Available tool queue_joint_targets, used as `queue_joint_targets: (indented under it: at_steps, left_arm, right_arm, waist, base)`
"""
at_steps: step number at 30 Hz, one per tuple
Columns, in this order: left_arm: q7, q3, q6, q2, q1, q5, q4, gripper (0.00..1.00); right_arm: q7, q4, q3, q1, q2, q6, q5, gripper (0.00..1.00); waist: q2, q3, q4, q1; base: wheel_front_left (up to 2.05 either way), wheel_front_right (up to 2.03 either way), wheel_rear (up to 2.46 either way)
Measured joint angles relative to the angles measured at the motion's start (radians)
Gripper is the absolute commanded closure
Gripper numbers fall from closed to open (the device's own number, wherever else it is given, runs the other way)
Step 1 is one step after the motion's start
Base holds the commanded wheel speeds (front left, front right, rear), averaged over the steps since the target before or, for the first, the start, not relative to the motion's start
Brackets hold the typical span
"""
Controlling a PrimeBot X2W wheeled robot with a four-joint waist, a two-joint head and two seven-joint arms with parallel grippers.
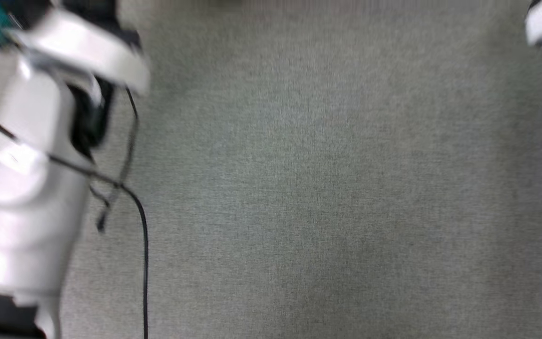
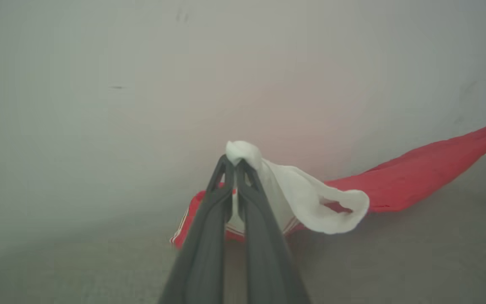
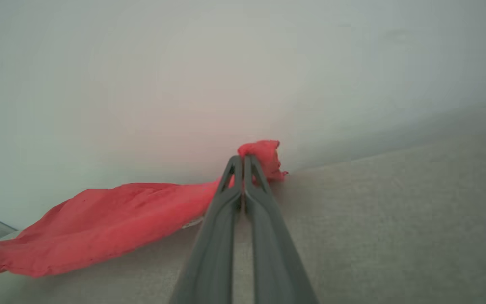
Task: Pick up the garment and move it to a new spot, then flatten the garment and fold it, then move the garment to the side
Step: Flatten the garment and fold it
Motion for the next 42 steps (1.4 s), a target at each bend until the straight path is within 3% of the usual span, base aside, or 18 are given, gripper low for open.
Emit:
queue_joint_targets:
  at_steps: [6, 14, 21, 30, 42]
  left_arm:
    - [0.009, -0.021, -0.020, -0.027, 0.250, -0.077, -0.024, 1.00]
    - [0.104, -0.108, -0.036, 0.038, 0.516, -0.155, -0.083, 1.00]
    - [0.107, -0.142, -0.035, 0.062, 0.685, -0.188, -0.136, 1.00]
    - [0.121, -0.174, -0.031, 0.110, 0.843, -0.217, -0.227, 1.00]
    - [0.208, -0.223, -0.018, 0.227, 1.088, -0.256, -0.433, 1.00]
  right_arm:
    - [0.014, -0.003, 0.005, 0.210, -0.009, 0.000, 0.062, 1.00]
    - [0.044, -0.017, -0.007, 0.415, -0.009, 0.000, 0.159, 1.00]
    - [0.126, -0.046, -0.013, 0.589, -0.006, 0.000, 0.236, 1.00]
    - [0.232, -0.185, -0.016, 0.801, -0.031, 0.000, 0.334, 1.00]
    - [0.453, -0.431, -0.002, 1.085, -0.094, 0.000, 0.412, 1.00]
  waist:
    - [0.0000, -0.119, 0.008, -0.0002]
    - [0.0000, -0.253, 0.017, -0.0003]
    - [0.0000, -0.351, 0.020, -0.0002]
    - [0.0000, -0.455, 0.020, -0.0001]
    - [0.0000, -0.551, 0.011, 0.0000]
  base:
    - [0.00, 0.00, 0.00]
    - [0.00, 0.00, 0.00]
    - [0.00, 0.00, 0.00]
    - [0.00, 0.00, 0.00]
    - [0.00, 0.00, 0.00]
